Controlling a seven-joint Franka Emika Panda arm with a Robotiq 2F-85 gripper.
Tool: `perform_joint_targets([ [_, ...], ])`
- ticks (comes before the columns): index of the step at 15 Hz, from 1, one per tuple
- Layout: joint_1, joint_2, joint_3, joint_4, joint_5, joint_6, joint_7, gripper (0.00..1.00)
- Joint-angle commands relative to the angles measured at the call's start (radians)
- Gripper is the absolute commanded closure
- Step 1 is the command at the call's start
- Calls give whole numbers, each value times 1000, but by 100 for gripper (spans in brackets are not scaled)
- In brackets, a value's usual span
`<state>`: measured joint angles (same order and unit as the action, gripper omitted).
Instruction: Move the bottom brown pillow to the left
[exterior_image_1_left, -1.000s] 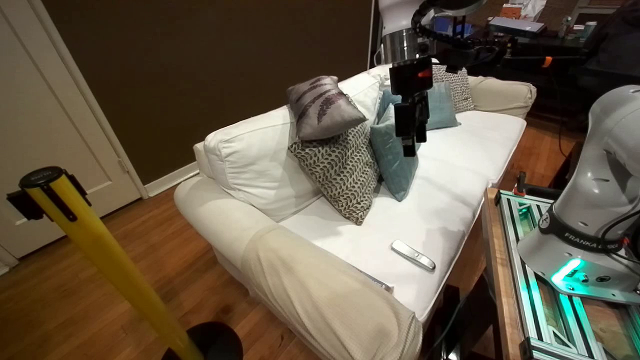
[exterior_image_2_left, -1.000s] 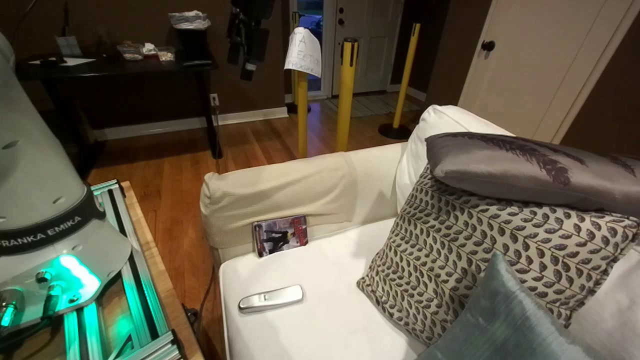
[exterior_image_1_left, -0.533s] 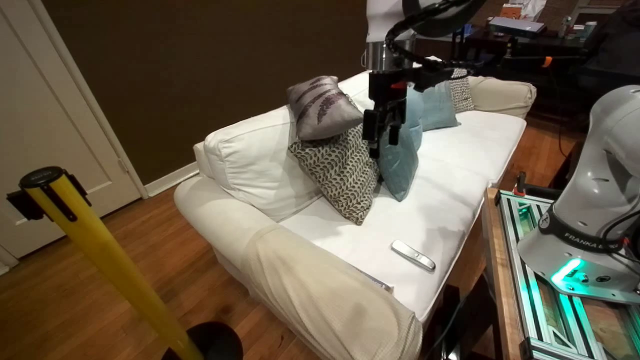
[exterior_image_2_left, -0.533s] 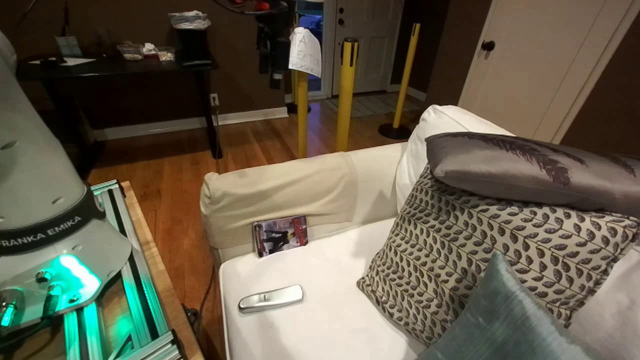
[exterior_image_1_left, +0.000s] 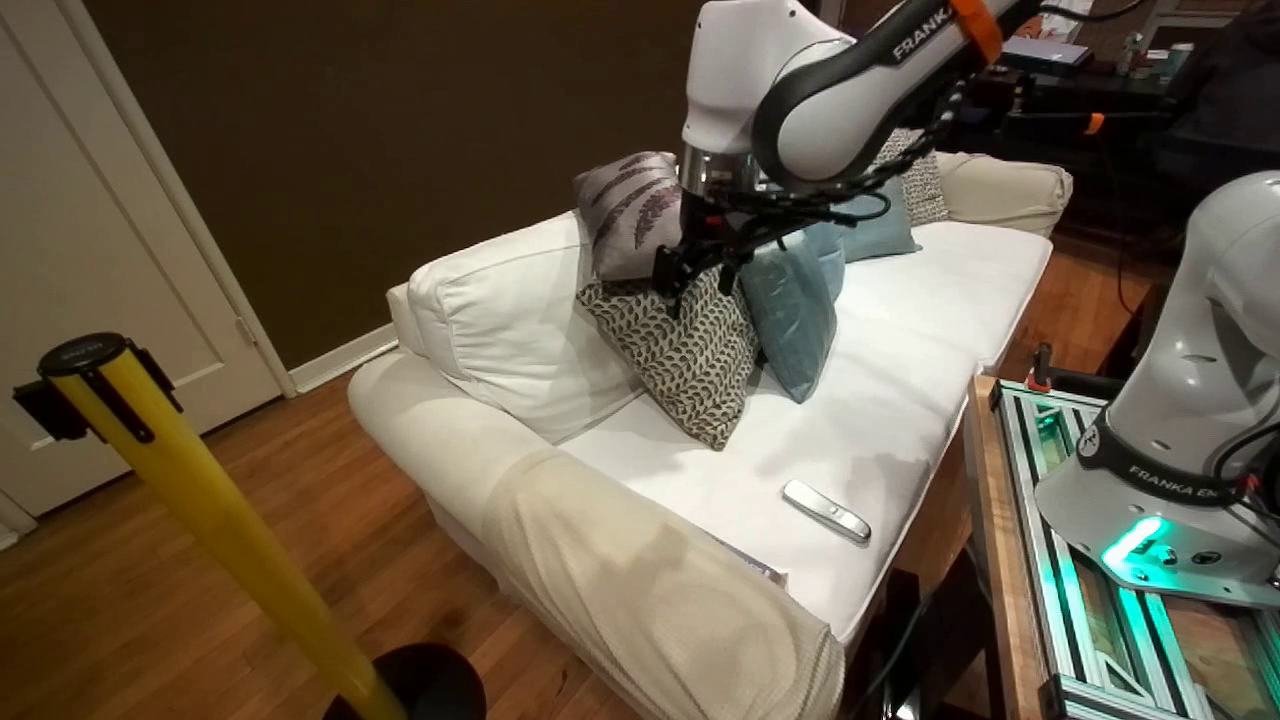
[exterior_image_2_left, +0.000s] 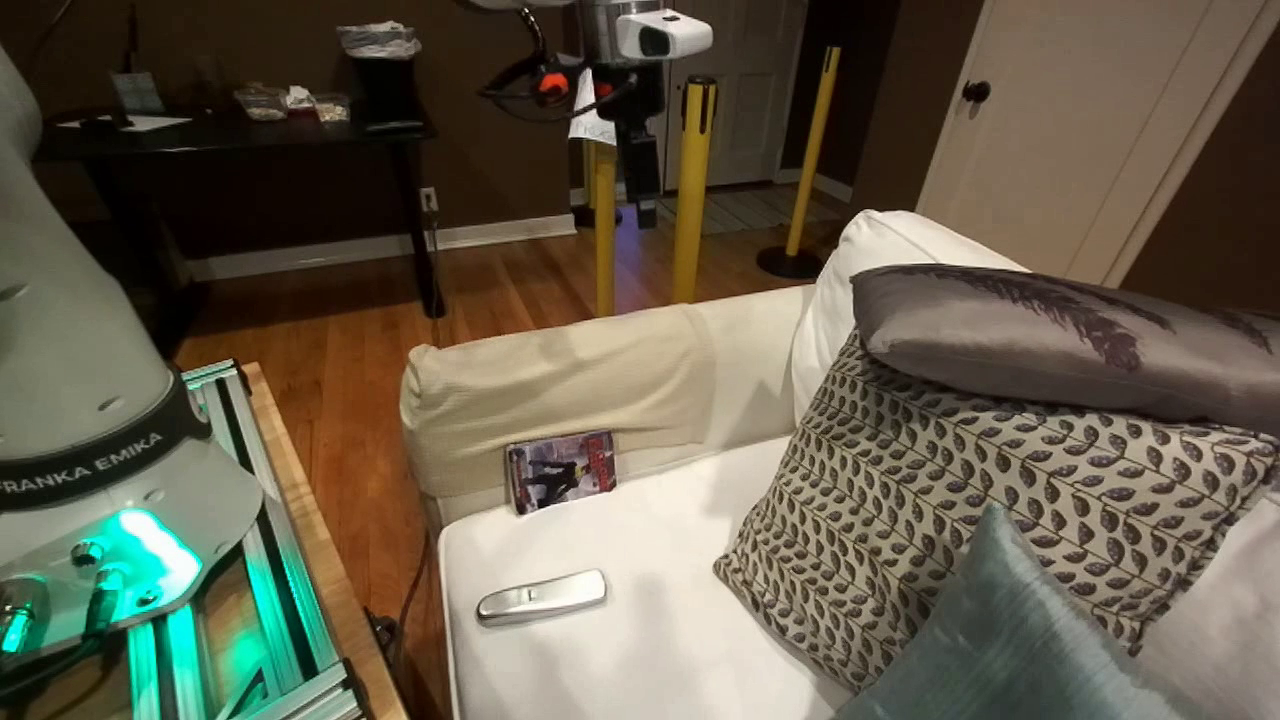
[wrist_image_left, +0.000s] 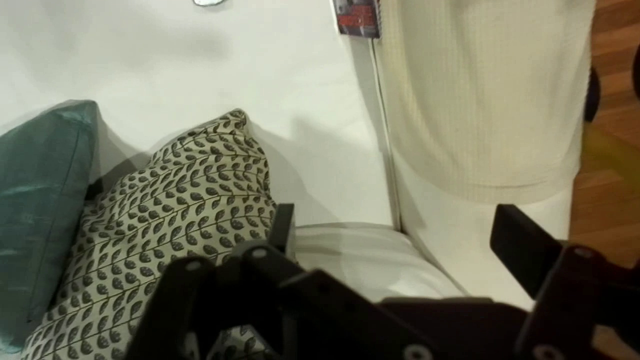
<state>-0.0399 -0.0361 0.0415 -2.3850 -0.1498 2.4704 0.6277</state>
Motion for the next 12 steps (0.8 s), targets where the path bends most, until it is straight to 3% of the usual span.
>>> perform_joint_targets([
  [1,-1,155,-28,92,-231,67,267,0],
  [5,77,328,-112,229,-469,47,556,0],
  [8,147,465,-165,329,-534,53,730,0],
  [12,223,637,-212,476,-529,31,831,0],
])
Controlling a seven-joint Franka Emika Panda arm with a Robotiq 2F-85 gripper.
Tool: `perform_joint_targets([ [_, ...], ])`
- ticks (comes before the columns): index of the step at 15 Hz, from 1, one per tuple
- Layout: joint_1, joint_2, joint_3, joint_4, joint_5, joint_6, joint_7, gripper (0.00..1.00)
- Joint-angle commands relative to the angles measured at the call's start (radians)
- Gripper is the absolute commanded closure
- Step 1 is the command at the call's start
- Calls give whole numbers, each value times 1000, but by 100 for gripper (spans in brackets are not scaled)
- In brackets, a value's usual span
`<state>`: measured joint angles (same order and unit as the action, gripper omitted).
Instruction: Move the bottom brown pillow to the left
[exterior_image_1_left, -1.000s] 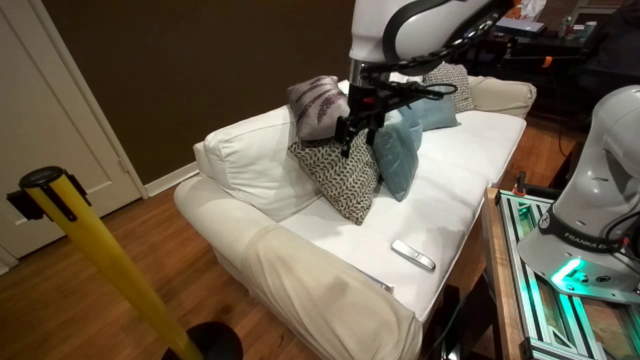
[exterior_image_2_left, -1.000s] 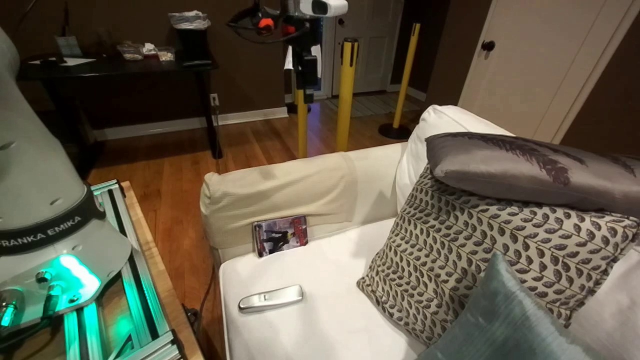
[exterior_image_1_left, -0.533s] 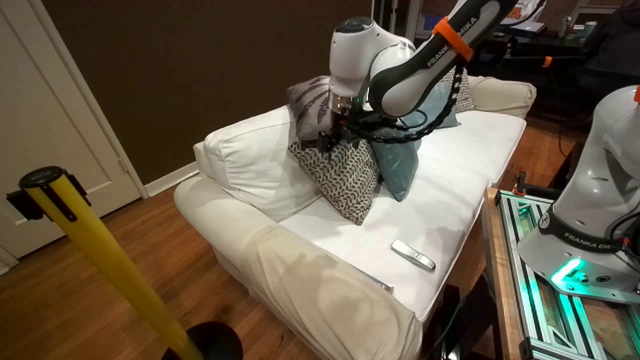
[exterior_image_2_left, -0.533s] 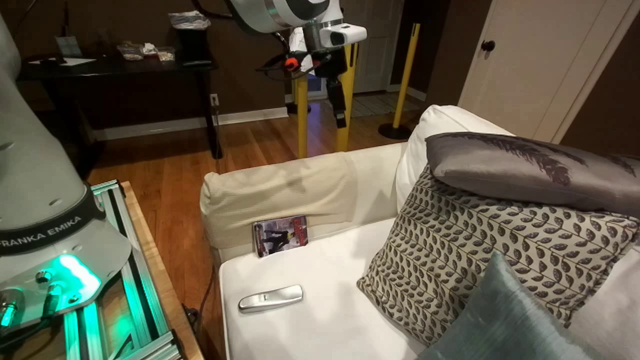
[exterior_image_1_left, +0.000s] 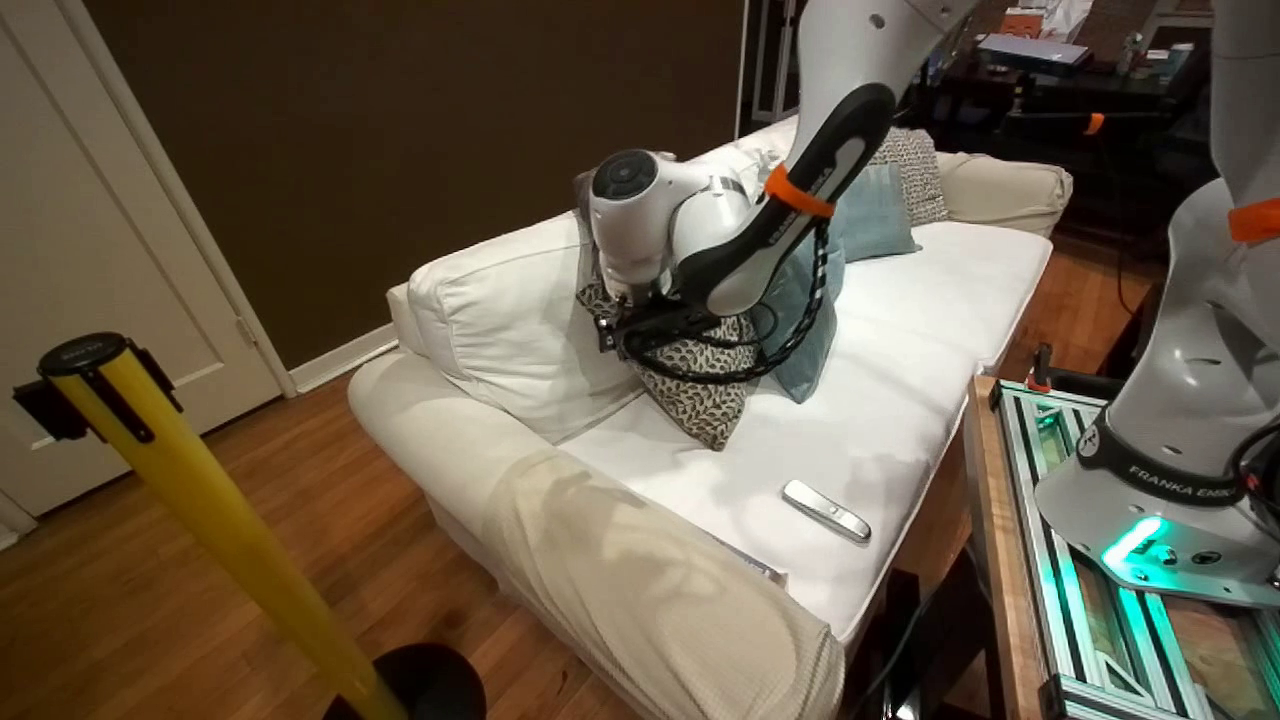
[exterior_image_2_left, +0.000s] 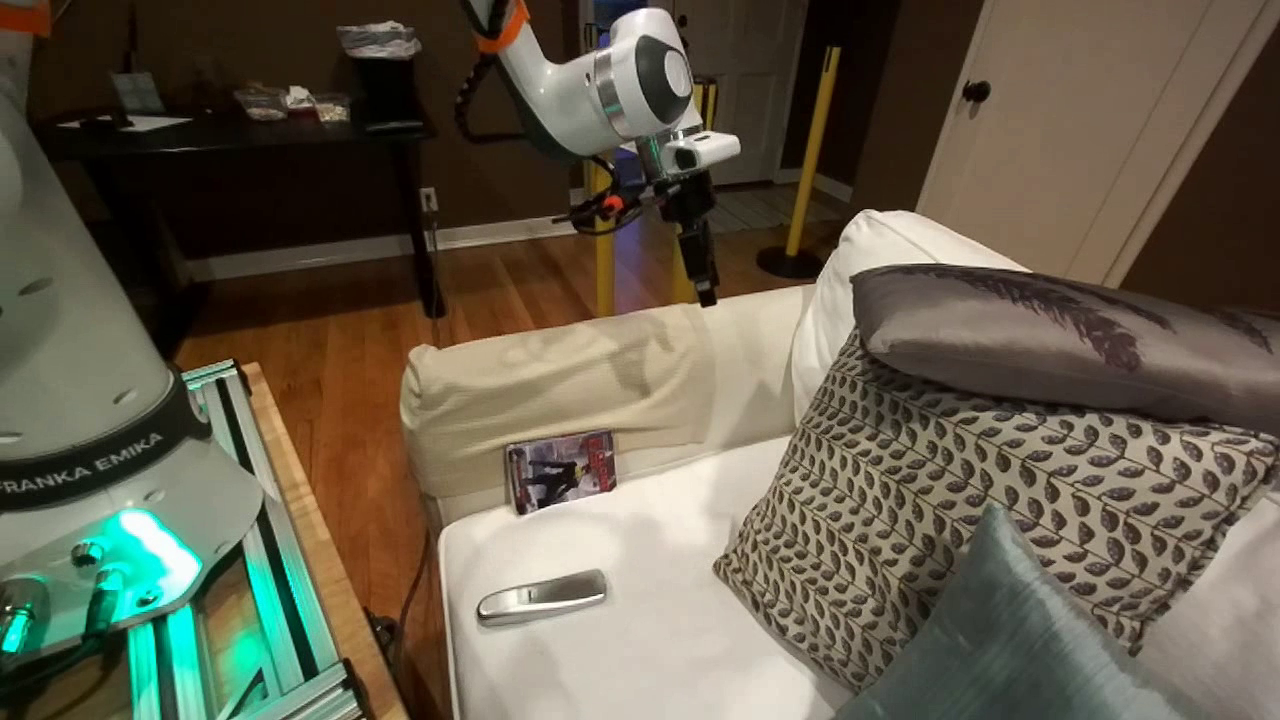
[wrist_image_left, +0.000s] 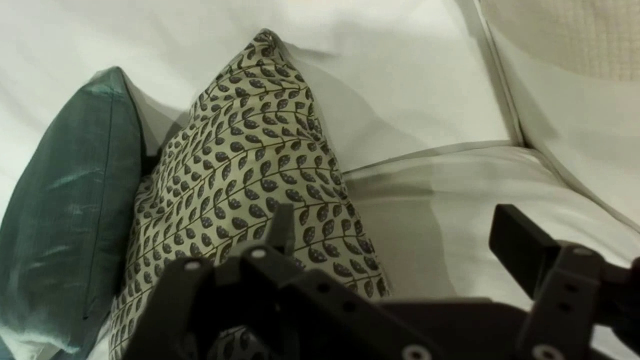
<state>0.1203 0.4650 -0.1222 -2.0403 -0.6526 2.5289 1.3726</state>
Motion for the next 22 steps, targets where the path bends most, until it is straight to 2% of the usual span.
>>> perform_joint_targets([
  [1,74,169,-59,164,-20,-35,83,0],
  [7,115,302,-178,307,-88,-40,82,0],
  [8,102,316,-180,317,-92,-17,72,0],
  [9,91,265,-151,271,-58,-31,41,0],
  [15,91,300,-168,308,-69,-31,42,0],
  [16,83,316,-161,326,-55,-48,29,0],
  [22,87,513,-246,538,-91,-50,82,0],
])
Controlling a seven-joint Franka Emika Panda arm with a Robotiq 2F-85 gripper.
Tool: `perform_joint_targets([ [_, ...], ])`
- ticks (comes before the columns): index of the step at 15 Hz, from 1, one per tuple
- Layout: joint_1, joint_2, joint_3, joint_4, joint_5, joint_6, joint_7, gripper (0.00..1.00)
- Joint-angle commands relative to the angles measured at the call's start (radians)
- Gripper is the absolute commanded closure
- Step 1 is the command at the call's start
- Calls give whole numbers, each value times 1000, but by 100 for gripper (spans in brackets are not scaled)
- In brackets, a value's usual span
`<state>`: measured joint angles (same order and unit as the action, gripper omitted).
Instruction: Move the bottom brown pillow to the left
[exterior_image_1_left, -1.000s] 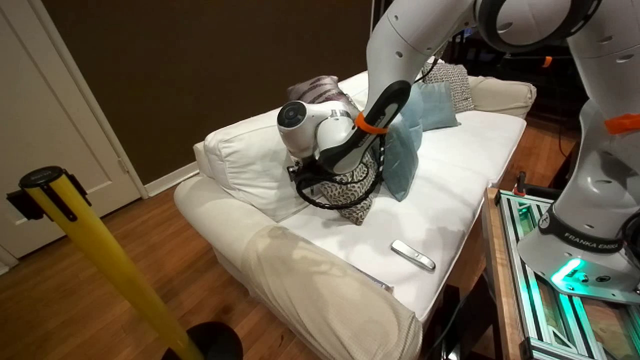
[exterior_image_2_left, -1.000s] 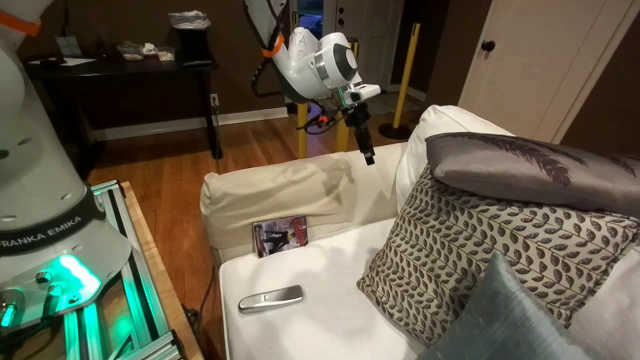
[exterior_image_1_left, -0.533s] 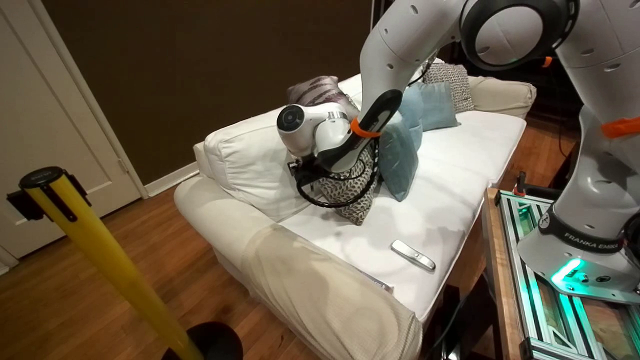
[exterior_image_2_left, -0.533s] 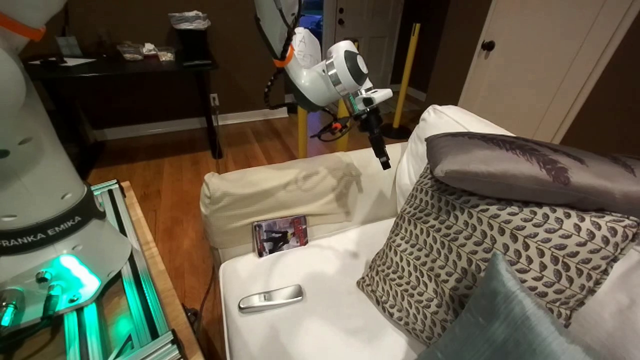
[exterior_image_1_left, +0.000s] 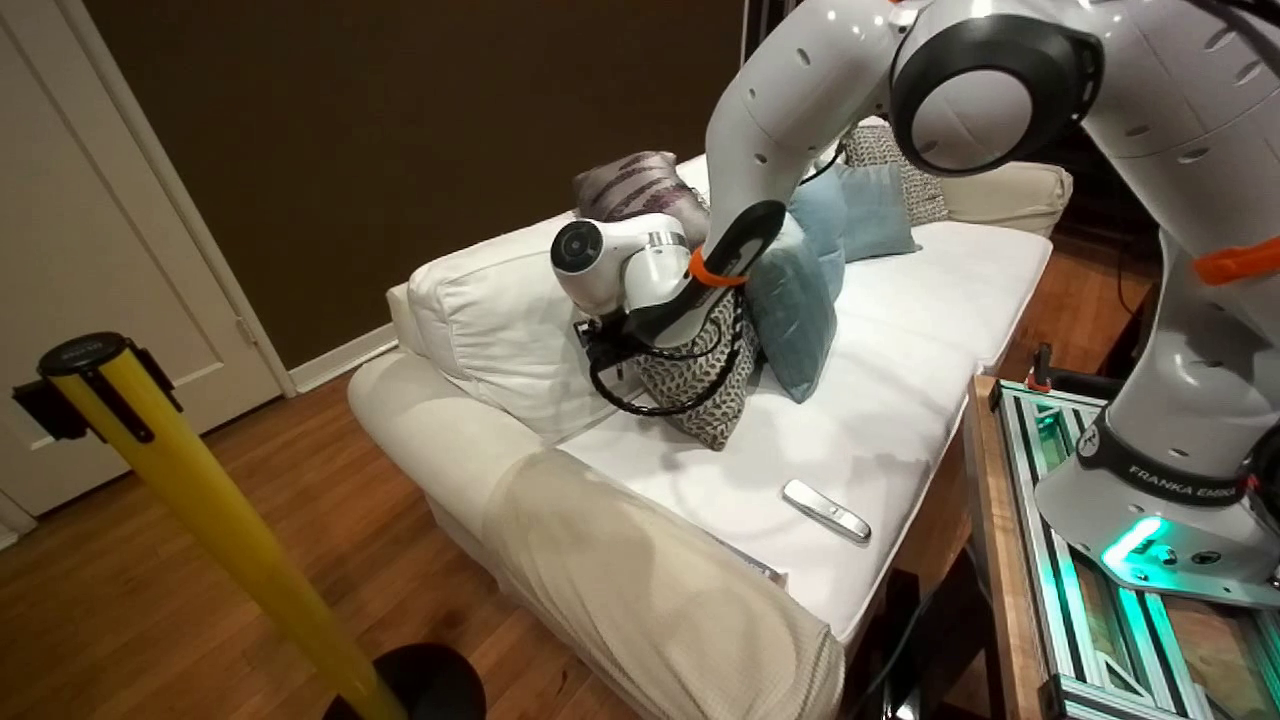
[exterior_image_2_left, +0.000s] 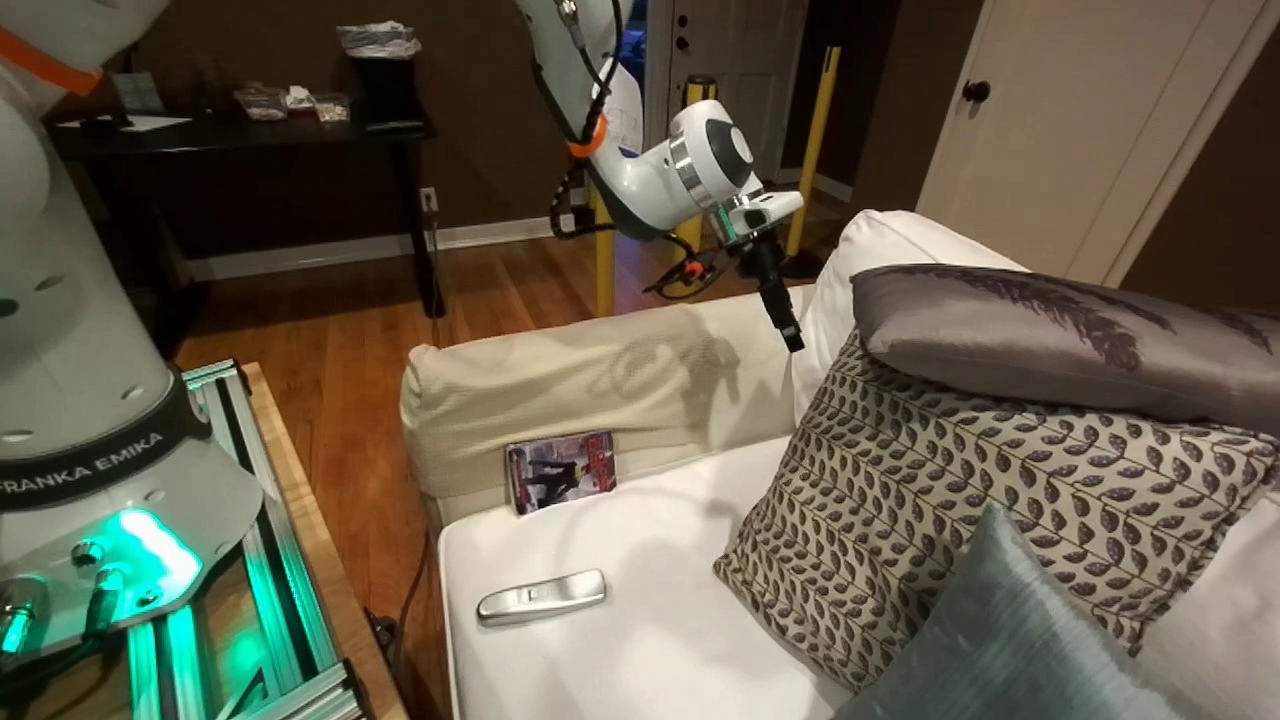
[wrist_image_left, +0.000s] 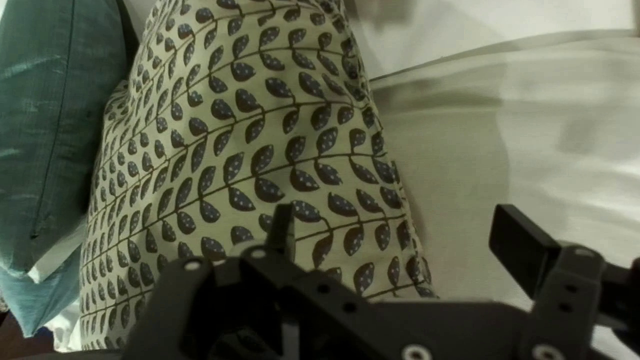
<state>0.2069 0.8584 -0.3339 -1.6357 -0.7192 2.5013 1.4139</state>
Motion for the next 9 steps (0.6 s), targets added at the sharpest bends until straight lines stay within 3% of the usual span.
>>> perform_joint_targets([
  [1,-3,153,-45,173,-19,-31,36,0],
  [8,-7,377,-136,435,-18,-93,56,0],
  [9,-8,400,-142,464,-20,-112,58,25],
])
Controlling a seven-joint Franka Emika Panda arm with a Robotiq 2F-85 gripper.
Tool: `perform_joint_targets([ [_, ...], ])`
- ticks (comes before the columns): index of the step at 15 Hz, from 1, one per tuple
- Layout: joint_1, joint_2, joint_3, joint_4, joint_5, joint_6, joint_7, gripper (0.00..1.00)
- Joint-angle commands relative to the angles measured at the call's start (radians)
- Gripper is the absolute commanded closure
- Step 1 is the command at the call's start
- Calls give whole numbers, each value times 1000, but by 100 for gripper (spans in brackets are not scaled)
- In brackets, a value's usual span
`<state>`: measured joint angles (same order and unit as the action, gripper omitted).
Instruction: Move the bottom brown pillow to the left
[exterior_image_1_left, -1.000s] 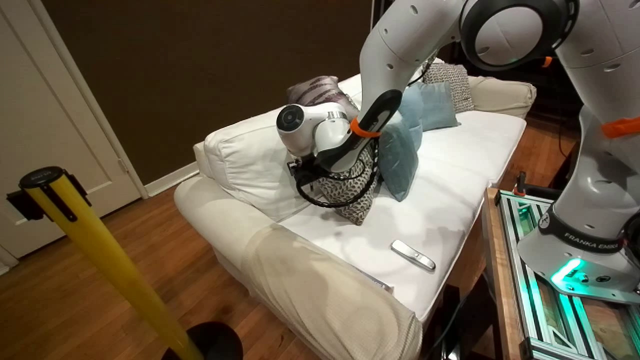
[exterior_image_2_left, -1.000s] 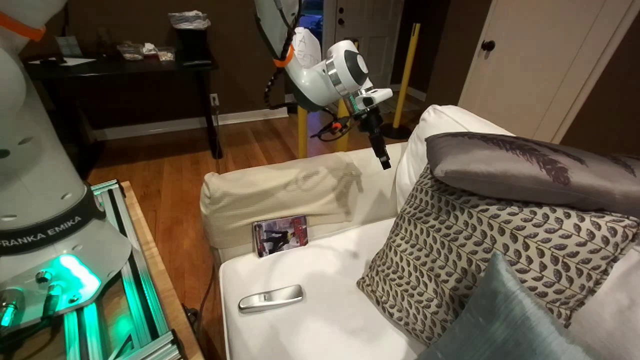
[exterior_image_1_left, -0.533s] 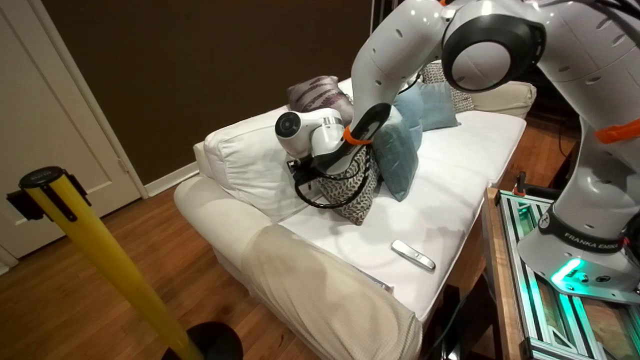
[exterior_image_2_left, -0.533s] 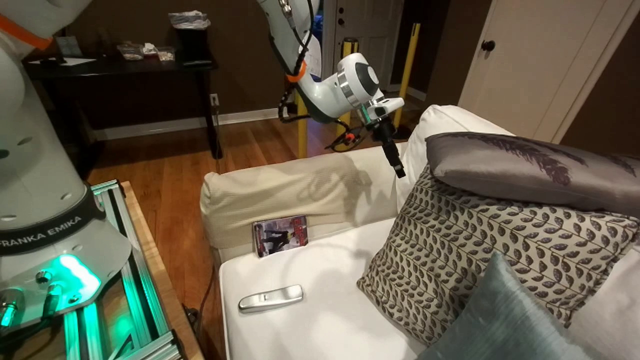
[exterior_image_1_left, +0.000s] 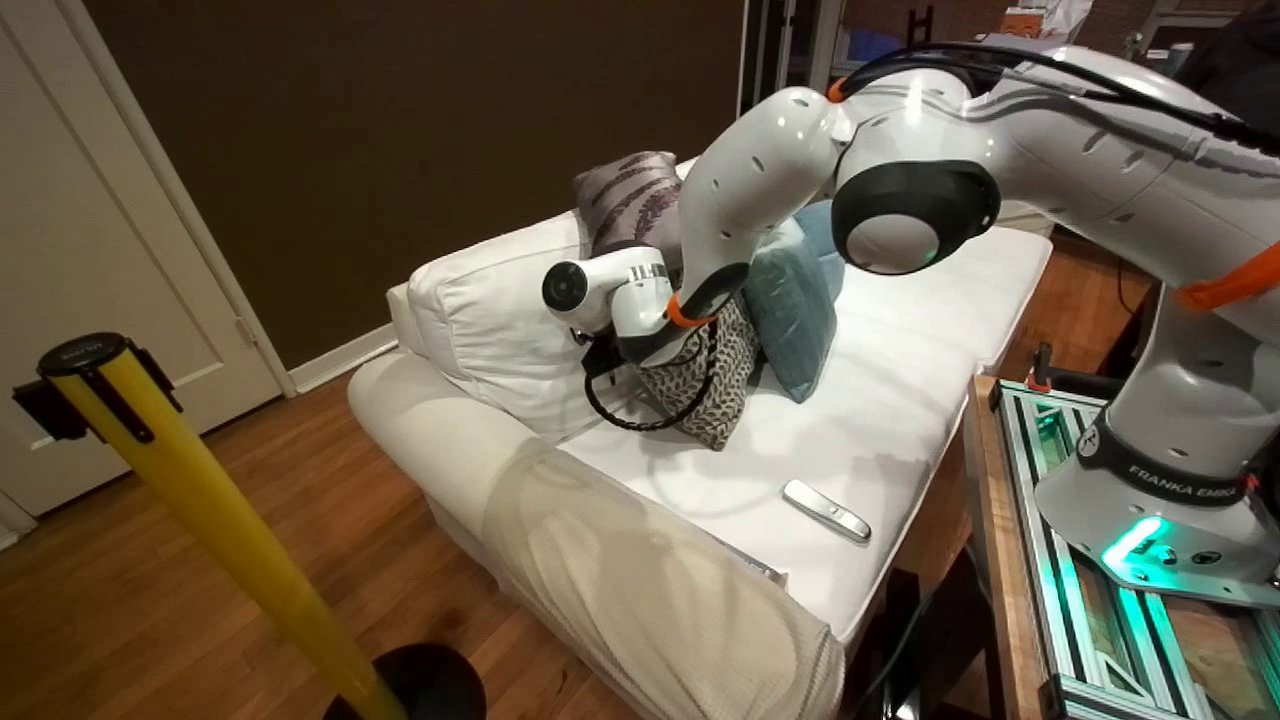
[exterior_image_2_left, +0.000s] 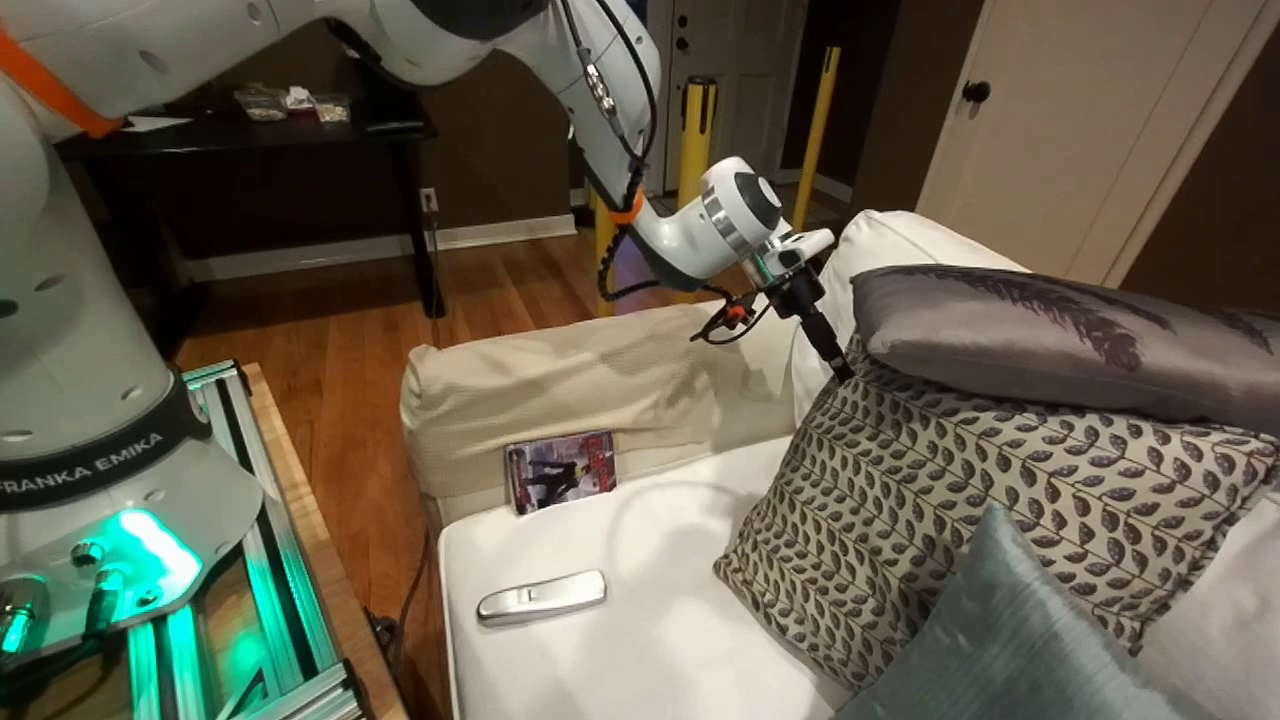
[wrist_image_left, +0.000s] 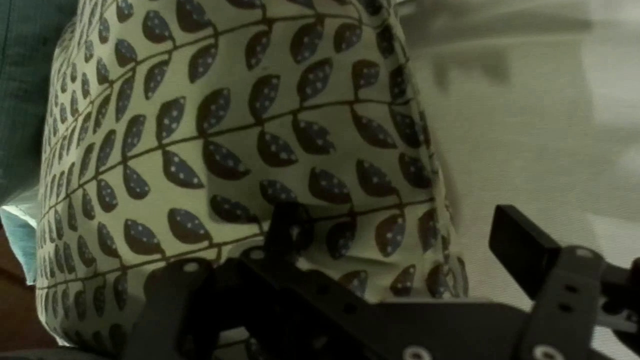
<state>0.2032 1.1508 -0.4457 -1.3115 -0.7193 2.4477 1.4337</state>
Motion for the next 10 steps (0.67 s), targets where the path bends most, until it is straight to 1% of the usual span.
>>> perform_joint_targets([
  [1,-9,121,-27,164,-10,-95,34,28],
  [3,-13,140,-21,200,-9,-153,31,42],
  [4,-17,144,-12,214,-4,-183,26,51],
  [6,-22,151,0,239,-1,-224,23,66],
  [8,-26,142,23,246,14,-266,15,78],
  [10,-23,134,37,245,10,-285,9,93],
])
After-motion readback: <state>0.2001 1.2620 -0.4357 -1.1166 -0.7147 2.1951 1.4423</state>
